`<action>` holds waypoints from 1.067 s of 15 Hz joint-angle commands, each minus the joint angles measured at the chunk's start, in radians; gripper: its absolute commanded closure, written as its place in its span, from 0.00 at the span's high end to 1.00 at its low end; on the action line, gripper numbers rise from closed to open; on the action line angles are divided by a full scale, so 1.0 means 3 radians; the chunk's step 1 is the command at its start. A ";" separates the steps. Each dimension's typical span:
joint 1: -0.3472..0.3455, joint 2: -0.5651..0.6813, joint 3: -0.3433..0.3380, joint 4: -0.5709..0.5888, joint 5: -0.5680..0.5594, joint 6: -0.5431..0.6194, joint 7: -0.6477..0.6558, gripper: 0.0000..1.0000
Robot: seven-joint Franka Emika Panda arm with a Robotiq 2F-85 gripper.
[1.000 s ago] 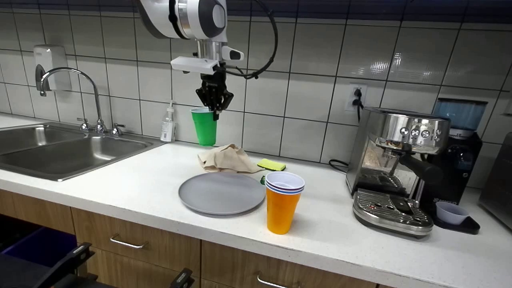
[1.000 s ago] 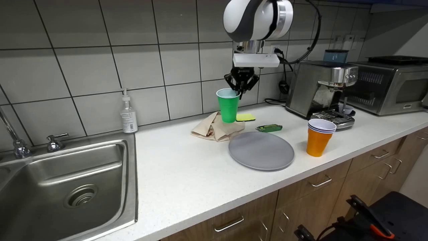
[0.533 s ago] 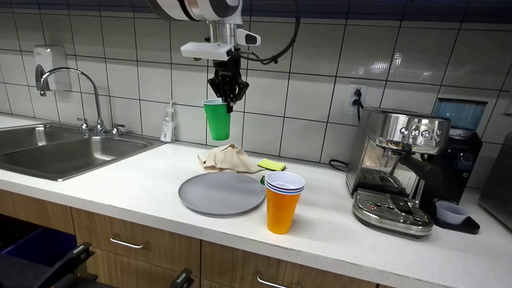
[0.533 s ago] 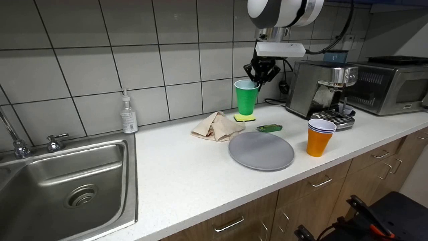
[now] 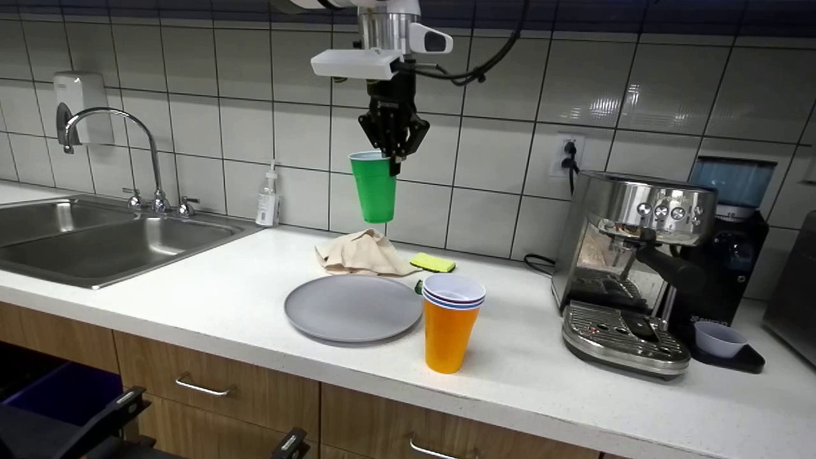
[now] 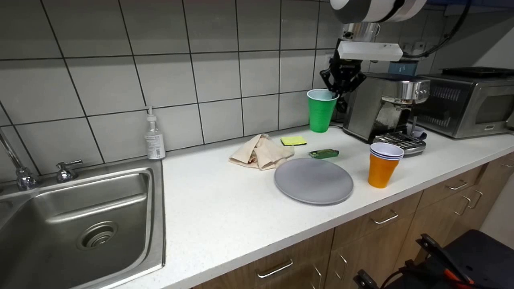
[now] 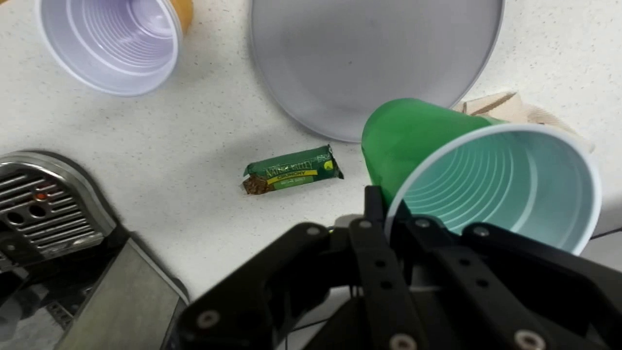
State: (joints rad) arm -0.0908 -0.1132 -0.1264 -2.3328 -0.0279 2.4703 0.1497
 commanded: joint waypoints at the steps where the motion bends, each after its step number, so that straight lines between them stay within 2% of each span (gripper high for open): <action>1: -0.0130 -0.0226 -0.0040 -0.0158 -0.0083 -0.0040 -0.0066 0.01; 16: -0.0579 -0.0431 -0.0238 -0.0422 -0.0472 -0.0080 0.0061 0.01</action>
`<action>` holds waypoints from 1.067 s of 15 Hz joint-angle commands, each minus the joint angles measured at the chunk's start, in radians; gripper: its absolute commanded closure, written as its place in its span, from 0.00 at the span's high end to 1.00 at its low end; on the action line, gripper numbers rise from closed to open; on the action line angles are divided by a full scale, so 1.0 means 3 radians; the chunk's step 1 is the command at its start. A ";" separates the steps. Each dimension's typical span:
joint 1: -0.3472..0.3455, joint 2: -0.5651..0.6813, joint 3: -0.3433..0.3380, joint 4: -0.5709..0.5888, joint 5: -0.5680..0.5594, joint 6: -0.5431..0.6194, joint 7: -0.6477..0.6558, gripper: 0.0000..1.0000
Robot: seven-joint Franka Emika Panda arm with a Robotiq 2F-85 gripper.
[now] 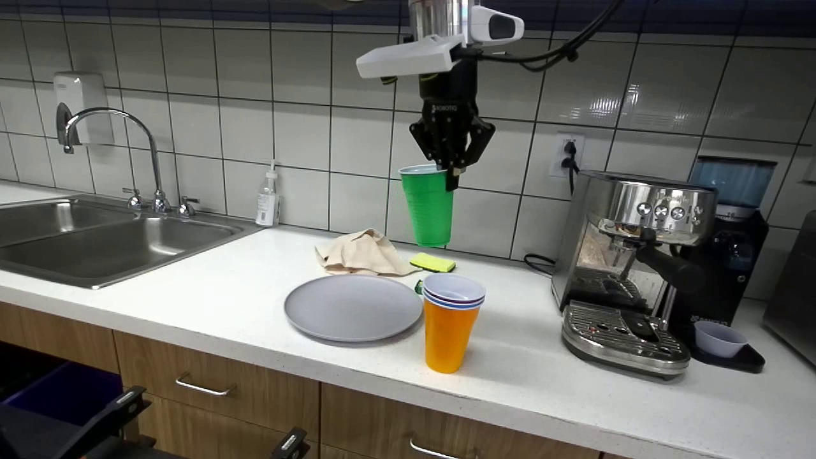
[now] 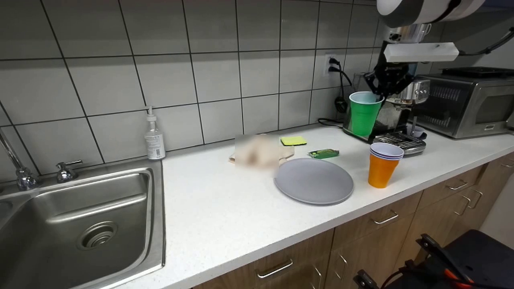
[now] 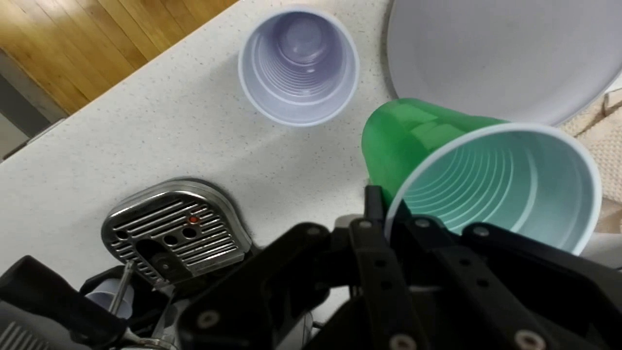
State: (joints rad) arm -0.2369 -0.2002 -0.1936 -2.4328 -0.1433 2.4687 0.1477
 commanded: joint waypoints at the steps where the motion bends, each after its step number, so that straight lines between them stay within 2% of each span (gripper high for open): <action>1: -0.0114 -0.0147 -0.0031 -0.0102 -0.0084 -0.0078 0.0066 0.01; 16: -0.0285 -0.0180 -0.0187 -0.0240 -0.0041 -0.0193 0.0052 0.01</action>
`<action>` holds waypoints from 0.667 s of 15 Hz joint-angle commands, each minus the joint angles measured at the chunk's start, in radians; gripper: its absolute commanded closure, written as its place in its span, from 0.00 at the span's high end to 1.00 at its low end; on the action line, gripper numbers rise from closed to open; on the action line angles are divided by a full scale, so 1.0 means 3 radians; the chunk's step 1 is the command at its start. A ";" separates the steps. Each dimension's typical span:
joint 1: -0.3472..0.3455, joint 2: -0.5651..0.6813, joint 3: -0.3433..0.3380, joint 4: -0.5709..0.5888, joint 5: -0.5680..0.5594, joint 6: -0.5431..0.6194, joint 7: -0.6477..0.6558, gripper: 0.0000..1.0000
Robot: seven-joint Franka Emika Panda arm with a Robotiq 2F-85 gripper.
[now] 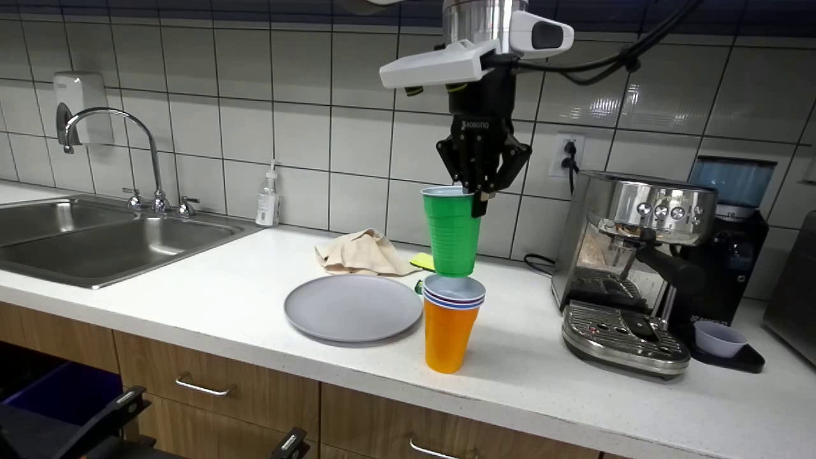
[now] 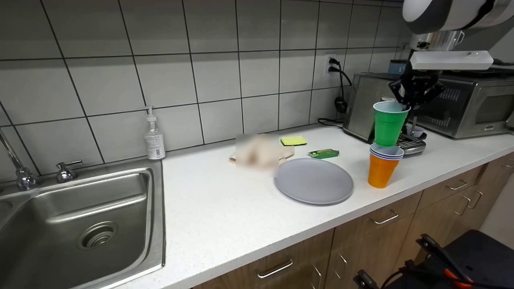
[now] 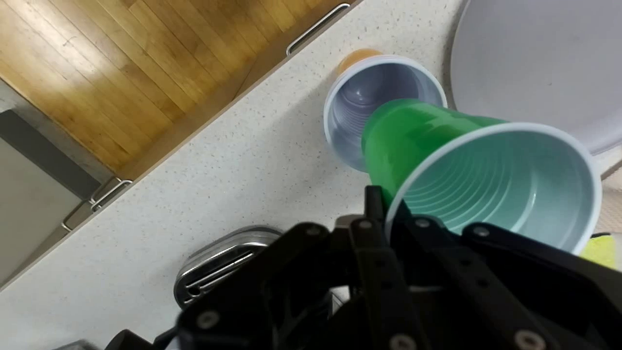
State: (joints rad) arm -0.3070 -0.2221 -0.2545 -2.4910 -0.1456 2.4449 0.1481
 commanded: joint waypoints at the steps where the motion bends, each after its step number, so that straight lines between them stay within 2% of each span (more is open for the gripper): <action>1: -0.0053 -0.0104 0.0010 -0.0050 -0.0033 -0.0116 0.0047 0.01; 10: -0.0067 -0.0008 -0.0031 -0.0040 -0.0004 -0.0101 0.0041 0.01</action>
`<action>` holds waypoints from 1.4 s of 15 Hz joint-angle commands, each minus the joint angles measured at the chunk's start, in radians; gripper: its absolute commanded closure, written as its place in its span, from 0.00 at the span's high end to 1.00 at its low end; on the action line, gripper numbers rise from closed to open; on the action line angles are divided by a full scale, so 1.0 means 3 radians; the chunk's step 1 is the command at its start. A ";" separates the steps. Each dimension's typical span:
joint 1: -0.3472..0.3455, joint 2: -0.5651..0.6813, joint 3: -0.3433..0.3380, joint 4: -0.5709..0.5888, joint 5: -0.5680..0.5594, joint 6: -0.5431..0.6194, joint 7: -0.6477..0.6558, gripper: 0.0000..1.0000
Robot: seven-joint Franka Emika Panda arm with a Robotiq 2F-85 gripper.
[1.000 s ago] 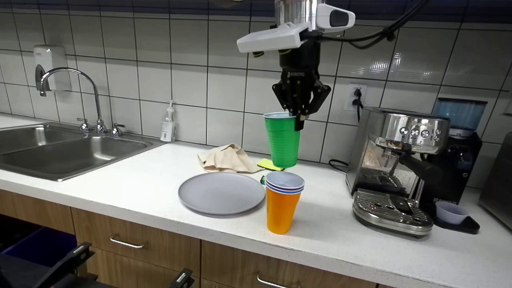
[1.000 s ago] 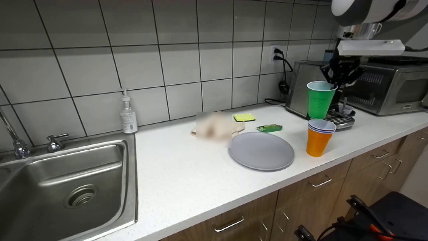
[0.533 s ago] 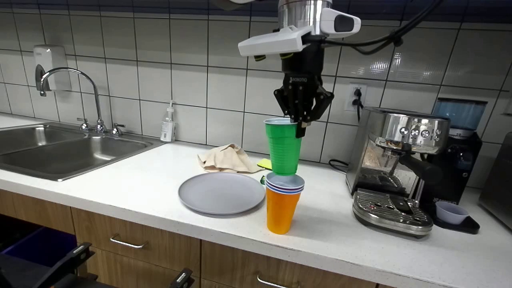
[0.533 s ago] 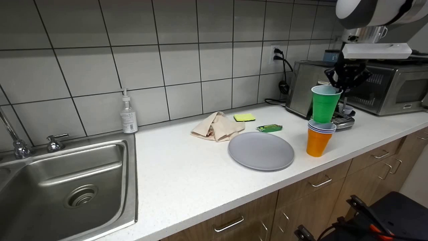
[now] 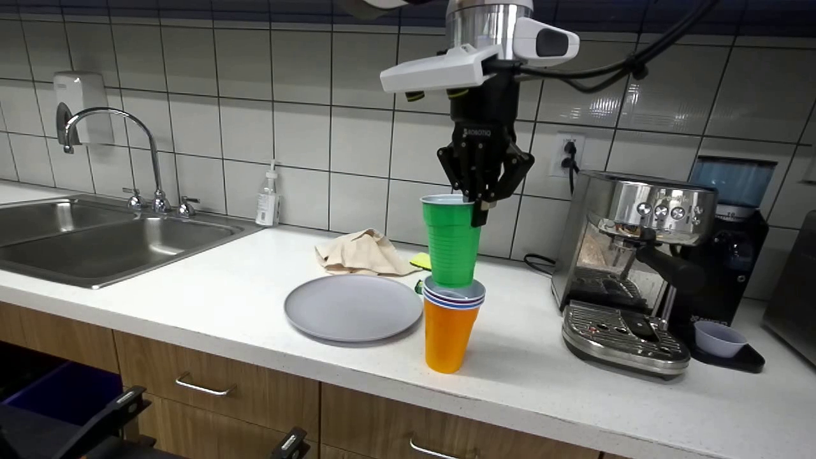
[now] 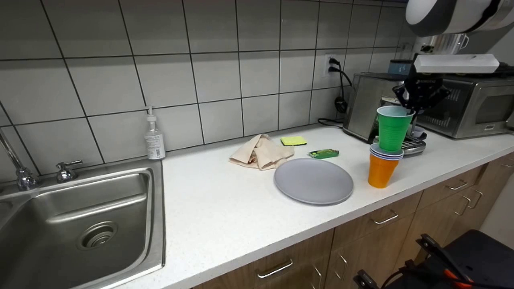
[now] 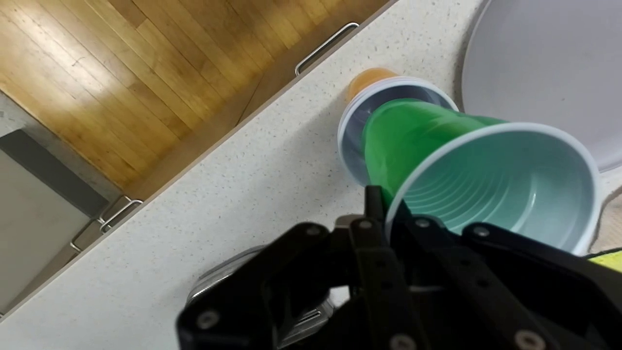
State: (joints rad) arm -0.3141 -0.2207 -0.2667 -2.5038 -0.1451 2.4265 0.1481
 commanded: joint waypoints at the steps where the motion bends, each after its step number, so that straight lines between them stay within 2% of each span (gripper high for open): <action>1: -0.0042 -0.0001 0.0004 0.0008 -0.0001 -0.0038 0.0038 0.01; 20: -0.0008 0.0226 -0.0041 0.0117 0.0088 0.0000 -0.0030 0.01; 21: -0.0007 0.0239 -0.0042 0.0123 0.0097 0.0007 -0.0024 0.16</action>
State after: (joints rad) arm -0.3143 -0.1743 -0.2779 -2.4951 -0.1368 2.4297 0.1481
